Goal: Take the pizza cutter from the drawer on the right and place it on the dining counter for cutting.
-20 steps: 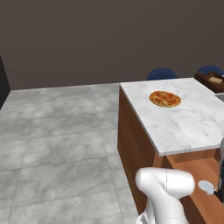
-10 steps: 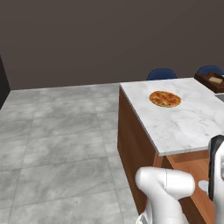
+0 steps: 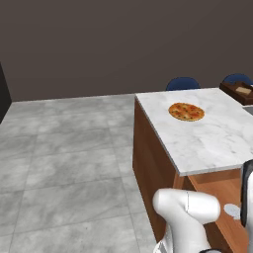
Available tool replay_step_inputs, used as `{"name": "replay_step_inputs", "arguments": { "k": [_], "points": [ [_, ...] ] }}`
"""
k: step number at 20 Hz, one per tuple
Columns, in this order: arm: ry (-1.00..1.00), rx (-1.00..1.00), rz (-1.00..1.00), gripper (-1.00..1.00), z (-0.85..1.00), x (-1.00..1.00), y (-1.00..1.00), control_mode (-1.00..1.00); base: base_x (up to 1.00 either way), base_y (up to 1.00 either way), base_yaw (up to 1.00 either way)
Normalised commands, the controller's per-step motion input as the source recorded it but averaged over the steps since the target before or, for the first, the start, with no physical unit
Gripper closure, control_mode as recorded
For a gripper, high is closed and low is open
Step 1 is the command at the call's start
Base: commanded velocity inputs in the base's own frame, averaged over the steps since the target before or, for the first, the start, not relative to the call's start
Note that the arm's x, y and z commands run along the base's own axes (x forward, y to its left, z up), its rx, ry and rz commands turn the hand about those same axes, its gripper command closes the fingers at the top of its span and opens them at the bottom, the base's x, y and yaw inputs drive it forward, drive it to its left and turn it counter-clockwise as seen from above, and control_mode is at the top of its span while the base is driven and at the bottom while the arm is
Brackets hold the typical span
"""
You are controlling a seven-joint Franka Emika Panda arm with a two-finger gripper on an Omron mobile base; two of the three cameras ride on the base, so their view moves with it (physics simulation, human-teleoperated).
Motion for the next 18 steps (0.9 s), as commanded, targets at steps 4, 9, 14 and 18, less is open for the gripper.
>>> {"name": "replay_step_inputs", "arguments": {
  "k": [4, 9, 14, 18],
  "points": [
    [0.00, 0.00, 0.00, -1.00, -0.07, 0.28, -0.16, -1.00, 0.00, 0.00, 0.00],
    [0.00, 0.00, 0.00, -1.00, -0.15, 0.29, -0.10, -1.00, 0.00, 0.00, 0.00],
    [0.05, 0.00, 0.00, -1.00, -0.11, 0.15, 0.00, -1.00, 0.00, 0.00, 0.00],
    [0.04, 0.01, 0.00, -1.00, -0.13, 0.03, -0.05, -1.00, 0.00, 0.00, 0.00]
  ]
}}
